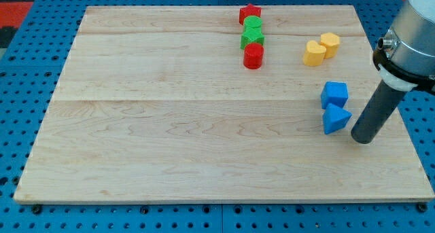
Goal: Place the blue blocks to the bottom of the yellow heart
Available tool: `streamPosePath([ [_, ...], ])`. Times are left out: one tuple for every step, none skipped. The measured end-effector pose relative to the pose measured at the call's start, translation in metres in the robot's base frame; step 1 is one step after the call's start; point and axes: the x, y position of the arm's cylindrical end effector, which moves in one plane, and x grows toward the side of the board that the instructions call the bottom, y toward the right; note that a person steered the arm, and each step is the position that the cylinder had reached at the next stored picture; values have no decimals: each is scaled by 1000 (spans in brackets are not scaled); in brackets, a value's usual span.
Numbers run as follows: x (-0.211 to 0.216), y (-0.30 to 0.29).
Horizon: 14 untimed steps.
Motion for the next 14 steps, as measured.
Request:
streamPosePath([
  [-1, -3],
  [-15, -3],
  [-28, -3],
  [-31, -2],
  [-31, 6],
  [-46, 42],
  [-70, 44],
  [-90, 39],
  [-90, 30],
  [-87, 29],
  [-85, 24],
  [-85, 14],
  [-85, 4],
  [-85, -8],
])
